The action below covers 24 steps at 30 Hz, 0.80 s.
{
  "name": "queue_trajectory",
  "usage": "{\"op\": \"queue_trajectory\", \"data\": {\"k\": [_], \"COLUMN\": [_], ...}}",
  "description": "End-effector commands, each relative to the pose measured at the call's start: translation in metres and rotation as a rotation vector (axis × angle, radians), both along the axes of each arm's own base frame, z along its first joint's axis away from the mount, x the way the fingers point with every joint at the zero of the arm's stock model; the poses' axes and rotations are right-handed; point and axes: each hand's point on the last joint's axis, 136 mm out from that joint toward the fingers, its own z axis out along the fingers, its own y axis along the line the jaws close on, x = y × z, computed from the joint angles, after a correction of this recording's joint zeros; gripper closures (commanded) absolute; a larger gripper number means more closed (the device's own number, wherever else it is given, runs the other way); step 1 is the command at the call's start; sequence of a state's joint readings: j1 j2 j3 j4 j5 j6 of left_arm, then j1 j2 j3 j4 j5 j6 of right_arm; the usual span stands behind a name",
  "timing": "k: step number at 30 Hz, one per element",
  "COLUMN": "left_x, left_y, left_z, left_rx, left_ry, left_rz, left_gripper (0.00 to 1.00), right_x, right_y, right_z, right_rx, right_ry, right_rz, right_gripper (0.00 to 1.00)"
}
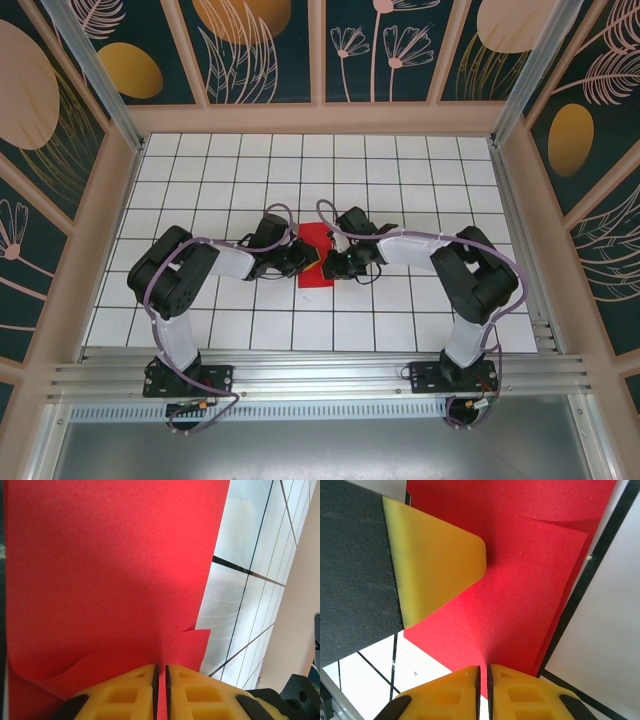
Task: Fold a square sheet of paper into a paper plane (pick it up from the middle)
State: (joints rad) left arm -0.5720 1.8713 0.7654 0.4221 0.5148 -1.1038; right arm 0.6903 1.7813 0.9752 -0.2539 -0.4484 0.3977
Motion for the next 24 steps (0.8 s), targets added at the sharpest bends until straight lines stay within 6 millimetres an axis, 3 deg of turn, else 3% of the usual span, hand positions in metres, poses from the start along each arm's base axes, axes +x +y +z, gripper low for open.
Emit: {"op": "queue_trajectory", "data": {"k": [1, 9, 17, 24], "left_x": [-0.006, -0.006, -0.006, -0.006], "left_y": [0.013, 0.013, 0.013, 0.014], "left_z": [-0.025, -0.025, -0.026, -0.025], "left_rx": [0.094, 0.094, 0.096, 0.098], "left_ry": [0.049, 0.048, 0.051, 0.051], "left_rz": [0.028, 0.026, 0.028, 0.029], "left_gripper": [0.85, 0.84, 0.85, 0.84], "right_x": [0.0, 0.011, 0.001, -0.002], "right_y": [0.005, 0.005, 0.015, 0.007], "right_z": [0.013, 0.035, 0.016, -0.002], "right_rx": [0.004, 0.005, -0.016, -0.08], "right_ry": [-0.027, -0.114, -0.059, -0.029], "right_rz": [0.023, -0.002, 0.046, 0.039], "right_gripper": [0.86, 0.85, 0.85, 0.85]}}
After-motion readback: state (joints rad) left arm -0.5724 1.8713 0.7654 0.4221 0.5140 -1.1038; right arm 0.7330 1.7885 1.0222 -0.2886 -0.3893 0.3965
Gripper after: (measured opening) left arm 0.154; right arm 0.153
